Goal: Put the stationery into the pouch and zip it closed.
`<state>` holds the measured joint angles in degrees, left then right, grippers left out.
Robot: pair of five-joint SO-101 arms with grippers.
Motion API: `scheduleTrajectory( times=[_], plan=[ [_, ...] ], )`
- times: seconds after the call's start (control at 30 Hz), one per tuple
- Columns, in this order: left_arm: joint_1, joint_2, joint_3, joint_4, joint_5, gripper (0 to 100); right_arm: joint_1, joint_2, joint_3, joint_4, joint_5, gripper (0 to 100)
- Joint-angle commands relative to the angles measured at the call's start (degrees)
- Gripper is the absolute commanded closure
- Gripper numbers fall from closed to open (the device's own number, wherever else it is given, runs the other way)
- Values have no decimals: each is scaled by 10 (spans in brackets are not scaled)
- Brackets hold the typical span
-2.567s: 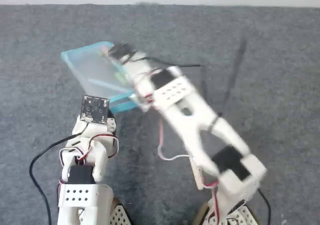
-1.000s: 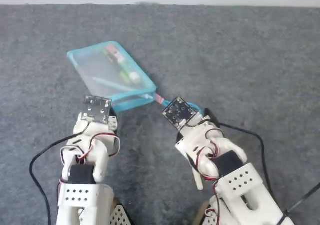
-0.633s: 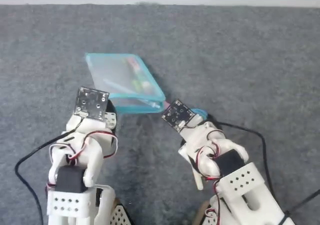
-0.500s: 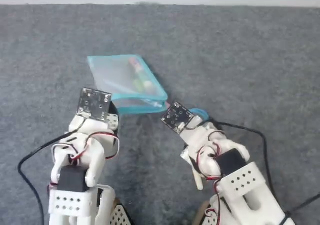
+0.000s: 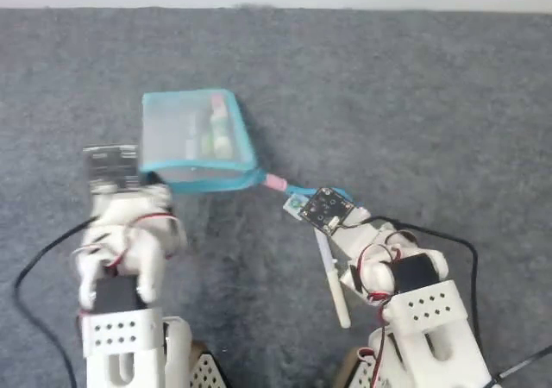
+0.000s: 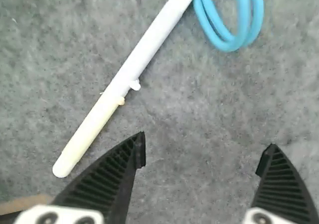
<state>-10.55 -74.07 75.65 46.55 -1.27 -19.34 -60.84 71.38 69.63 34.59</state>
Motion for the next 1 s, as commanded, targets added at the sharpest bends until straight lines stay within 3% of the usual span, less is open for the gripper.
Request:
scheduleTrajectory(
  times=[0.0,0.07,0.3,0.6,0.8,0.97],
  plan=[
    [54,8,-24,-14,-12,988,-7,-8,-5,-5,-1,649],
    [25,12,-26,-13,31,988,-22,-8,-6,-5,-9,649],
    [34,9,11,-55,25,988,-139,58,-7,-45,-70,649],
    [34,9,14,-58,25,988,-144,333,-55,-158,-143,654],
    [34,9,18,-58,25,988,-138,370,-74,-155,-143,849],
    [34,9,30,-59,25,988,-29,370,-100,-155,-142,996]
  ],
)
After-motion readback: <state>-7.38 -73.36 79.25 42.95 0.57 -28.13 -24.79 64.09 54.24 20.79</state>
